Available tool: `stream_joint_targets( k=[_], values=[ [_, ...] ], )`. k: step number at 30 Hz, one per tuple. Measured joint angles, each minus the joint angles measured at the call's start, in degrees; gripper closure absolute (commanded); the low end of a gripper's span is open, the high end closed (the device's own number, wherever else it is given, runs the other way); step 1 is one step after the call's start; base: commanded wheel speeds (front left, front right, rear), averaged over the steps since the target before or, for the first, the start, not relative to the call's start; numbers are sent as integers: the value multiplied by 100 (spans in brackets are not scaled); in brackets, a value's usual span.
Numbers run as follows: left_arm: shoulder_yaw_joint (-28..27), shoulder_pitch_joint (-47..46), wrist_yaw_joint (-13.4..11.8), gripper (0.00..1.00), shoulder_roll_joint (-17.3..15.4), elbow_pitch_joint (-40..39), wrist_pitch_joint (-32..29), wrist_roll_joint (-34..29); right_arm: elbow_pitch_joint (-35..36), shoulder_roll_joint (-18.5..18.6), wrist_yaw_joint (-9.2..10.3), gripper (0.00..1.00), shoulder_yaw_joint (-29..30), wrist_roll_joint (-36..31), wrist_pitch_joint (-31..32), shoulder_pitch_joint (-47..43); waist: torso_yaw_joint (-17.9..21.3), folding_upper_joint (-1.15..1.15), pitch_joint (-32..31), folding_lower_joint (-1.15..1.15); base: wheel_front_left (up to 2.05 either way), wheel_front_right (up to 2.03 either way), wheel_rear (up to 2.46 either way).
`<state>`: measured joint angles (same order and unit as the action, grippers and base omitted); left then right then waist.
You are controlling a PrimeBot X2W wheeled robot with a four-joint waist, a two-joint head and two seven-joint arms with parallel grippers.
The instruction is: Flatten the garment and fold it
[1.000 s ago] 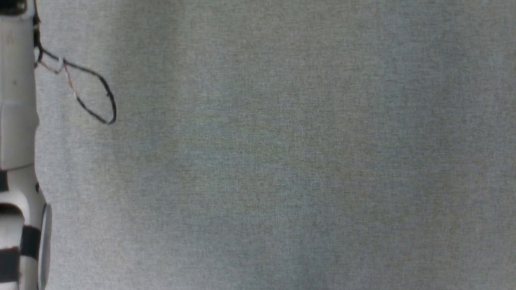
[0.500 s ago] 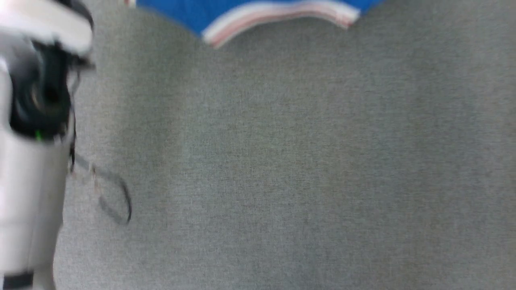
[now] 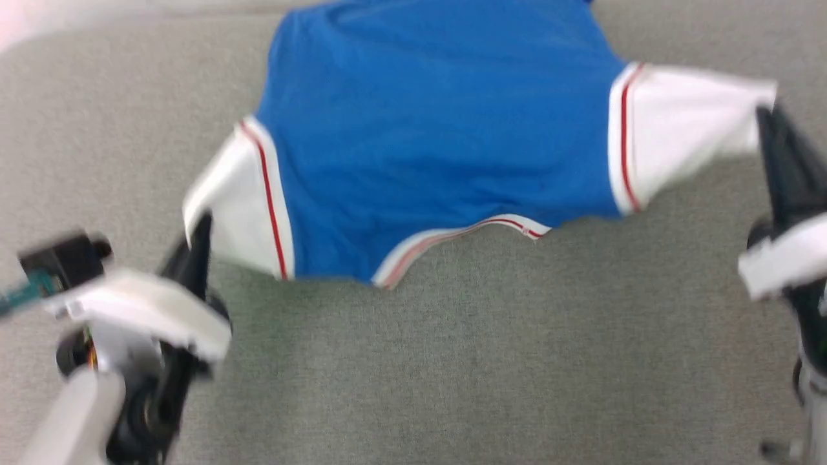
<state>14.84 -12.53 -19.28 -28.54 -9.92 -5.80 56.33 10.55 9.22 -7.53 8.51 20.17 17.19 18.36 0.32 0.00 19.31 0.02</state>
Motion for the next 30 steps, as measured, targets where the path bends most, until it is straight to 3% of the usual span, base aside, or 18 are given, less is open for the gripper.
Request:
stream_joint_targets(
  k=[10, 20, 30],
  values=[
    [162, 1586, -113, 100, -140, -5, -136, 211, 131, -203, 0, 100, 494, -37, 671, -1917, -47, 0, -772, 0, 0, 0, 0],
    [411, 2680, 115, 100, -459, -558, -634, 578, 398, -198, 0, 100, 550, 431, 1869, -3129, -88, 0, -1394, -1, 0, 0, 0],
    [293, 3548, 208, 100, -827, -1069, -778, 875, 904, 11, 0, 100, 544, 1162, 3015, -4041, -59, 0, -1784, -1, 0, 0, 0]
  ],
)
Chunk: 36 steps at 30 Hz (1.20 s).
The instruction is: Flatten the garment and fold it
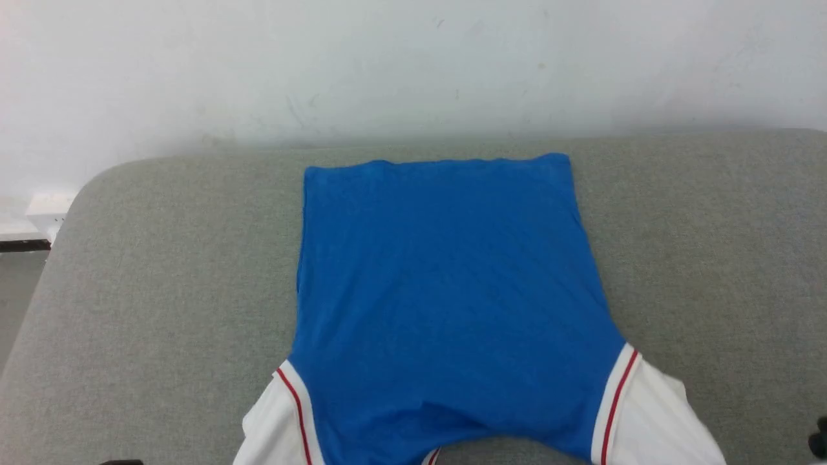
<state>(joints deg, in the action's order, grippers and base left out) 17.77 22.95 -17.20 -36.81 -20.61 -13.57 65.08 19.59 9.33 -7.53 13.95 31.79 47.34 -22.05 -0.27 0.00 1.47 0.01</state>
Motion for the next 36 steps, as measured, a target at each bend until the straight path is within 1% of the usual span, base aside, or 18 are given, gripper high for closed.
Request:
stream_joint_targets(
  k=[5, 9, 12, 15, 19, 24, 29, 31, 32, 33, 34, 35, 36],
  values=[
    [-231, 324, -2, 100, -166, -274, 34, 109, 271, -83, 0, 100, 191, 292, 513, -391, -10, 0, 4, 0, 0, 0, 0],
    [-356, 425, -9, 100, -240, -413, 114, 145, 525, -191, 0, 100, 358, 342, 709, -438, -2, 0, 63, 0, 0, 0, 0],
    [-404, 367, 1, 100, -242, -475, 283, 36, 667, -188, 0, 100, 444, 190, 479, -353, 8, 0, 144, -1, 0, 0, 0],
    [-367, 80, 71, 100, -175, -479, 412, -124, 593, -12, 0, 100, 303, -109, 100, -119, 23, 0, 253, -1, 0, 0, 0],
    [-193, -457, 174, 100, -24, -424, 459, -294, 125, 268, 0, 100, -175, -428, -392, 281, 48, 0, 424, -2, 0, 0, 0],
    [68, -955, 259, 100, 119, -253, 426, -490, -967, 509, 0, 100, -856, -800, -918, 825, 83, 0, 623, -2, 0, 0, 0],
    [198, -1229, 307, 100, 182, -164, 393, -575, -1947, 547, 0, 100, -1274, -898, -1368, 1149, 75, 0, 721, -2, 0, 0, 0],
    [203, -1282, 310, 100, 204, -149, 396, -604, -2201, 557, 0, 100, -1371, -895, -1594, 1252, 71, 0, 738, -2, 0, 0, 0],
    [198, -1289, 310, 100, 208, -143, 403, -623, -2283, 573, 0, 98, -1399, -870, -1701, 1284, 72, 0, 742, -2, 0, 0, 0],
    [193, -1289, 310, 100, 210, -133, 413, -628, -2348, 586, 0, 84, -1406, -839, -1819, 1304, 76, 0, 743, -1, 0, 0, 0],
    [186, -1289, 310, 100, 213, -120, 442, -631, -2390, 602, -1, 67, -1418, -832, -1922, 1318, 80, 0, 743, -1, 0, 0, 0],
    [170, -1288, 309, 100, 218, -111, 465, -642, -2413, 616, -1, 38, -1423, -826, -2022, 1334, 85, 0, 741, -1, 0, 0, 0],
    [156, -1285, 304, 100, 223, -101, 510, -673, -2409, 615, -1, 4, -1393, -795, -2132, 1347, 92, 0, 737, -1, 0, 0, 0]
  ],
)
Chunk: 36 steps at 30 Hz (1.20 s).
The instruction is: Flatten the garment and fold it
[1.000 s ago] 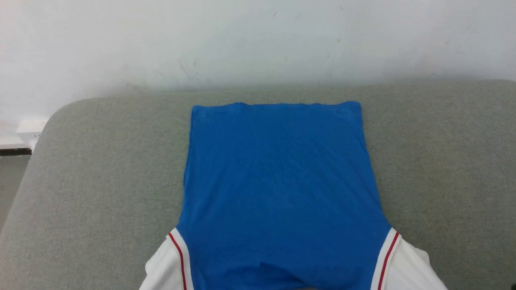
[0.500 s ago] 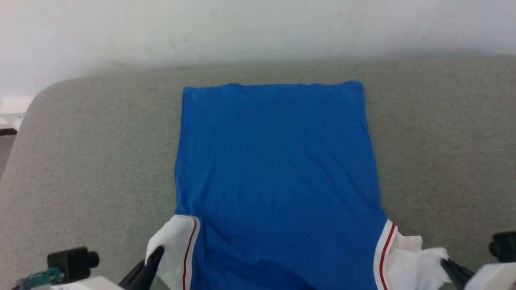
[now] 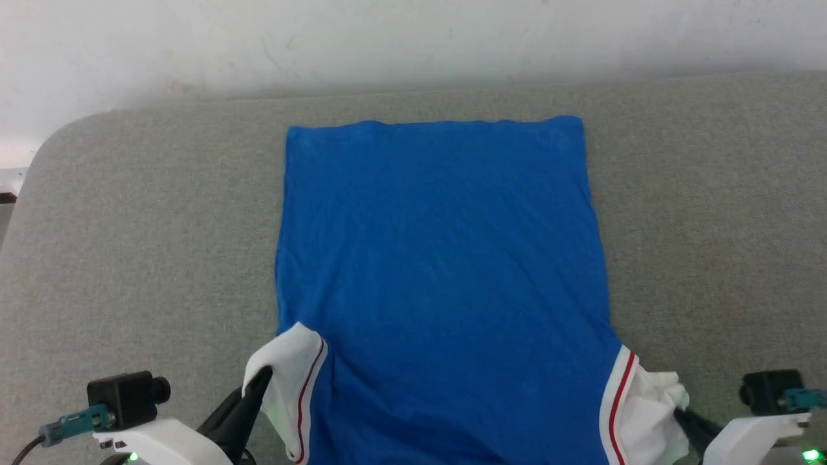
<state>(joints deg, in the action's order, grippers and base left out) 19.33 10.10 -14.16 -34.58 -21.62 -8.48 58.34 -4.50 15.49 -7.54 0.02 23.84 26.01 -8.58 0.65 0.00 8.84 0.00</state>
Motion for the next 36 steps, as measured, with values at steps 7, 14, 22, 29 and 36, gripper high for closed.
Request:
stream_joint_targets(
  k=[7, 14, 22, 29, 36],
  values=[
    [-29, 129, -18, 100, 15, -74, 204, -134, 1270, 3, 1, 0, 671, 356, -233, 67, 5, 0, 34, 0, 0, 0, 0],
    [37, 81, 0, 100, 15, -215, 254, -256, 2414, 282, 1, 0, 1227, 114, 319, 1410, -138, 0, 337, 0, 0, 0, 0],
    [190, -370, 175, 100, 83, -235, 237, -322, 1738, 258, 0, 0, 824, -643, 1174, 3915, -375, 0, 930, 0, 0, 0, 0],
    [427, -976, 448, 100, 250, -110, 187, -465, 111, 246, 1, 0, 709, -1298, 1470, 5403, -641, 0, 1587, -1, 0, 0, 0],
    [590, -1276, 589, 100, 382, 48, 188, -559, -962, 99, 1, 0, 894, -1636, 1873, 5759, -1064, 0, 2074, 0, 0, 0, 0]
  ],
)
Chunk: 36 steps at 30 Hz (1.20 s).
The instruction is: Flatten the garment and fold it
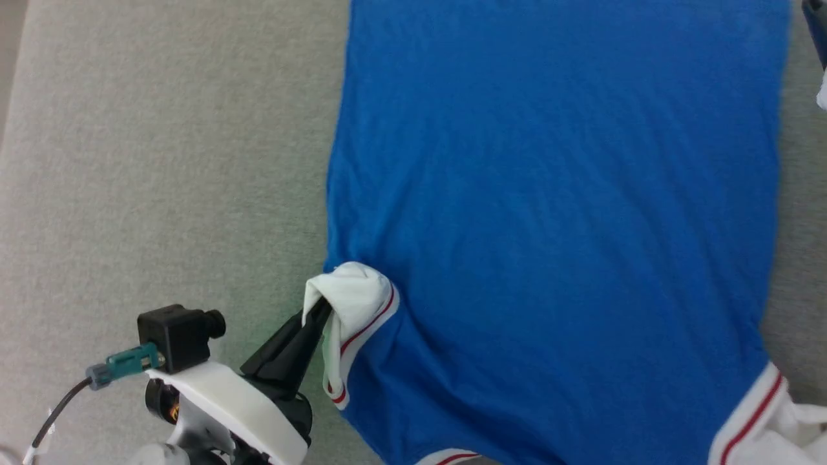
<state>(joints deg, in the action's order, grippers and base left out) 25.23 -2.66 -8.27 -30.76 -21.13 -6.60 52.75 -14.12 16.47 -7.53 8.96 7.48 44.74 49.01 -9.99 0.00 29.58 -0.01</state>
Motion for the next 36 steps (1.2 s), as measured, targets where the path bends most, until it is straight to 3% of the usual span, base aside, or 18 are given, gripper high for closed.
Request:
stream_joint_targets(
  k=[9, 10, 12, 21, 27, 36],
  values=[
    [80, -164, 67, 100, 89, 81, 16, -46, -480, -73, 0, 0, 498, -425, -19, 90, -483, 0, 441, 0, 0, 0, 0],
    [78, -169, 67, 100, 87, 74, 16, -62, -488, -107, 0, 10, 572, -453, -48, 115, -523, 0, 478, 0, 0, 0, 0],
    [63, -171, 64, 100, 78, 24, 34, -99, -488, -144, 1, 100, 656, -497, -65, 182, -587, 0, 538, 1, 0, 0, 0],
    [-41, -178, -51, 100, -29, -189, 40, -155, -653, -280, 1, 100, 624, -450, -369, 186, -582, 0, 430, 0, 0, 0, 0],
    [-79, -67, -157, 100, -56, -211, 24, -151, -611, -316, 1, 100, 521, -109, -915, -131, -434, 0, 84, 0, 0, 0, 0],
    [-194, 350, -348, 100, -157, -205, 16, -60, 731, -210, 0, 100, 617, 706, -1247, -1455, -71, 0, -596, 2, 0, 0, 0]
  ],
)
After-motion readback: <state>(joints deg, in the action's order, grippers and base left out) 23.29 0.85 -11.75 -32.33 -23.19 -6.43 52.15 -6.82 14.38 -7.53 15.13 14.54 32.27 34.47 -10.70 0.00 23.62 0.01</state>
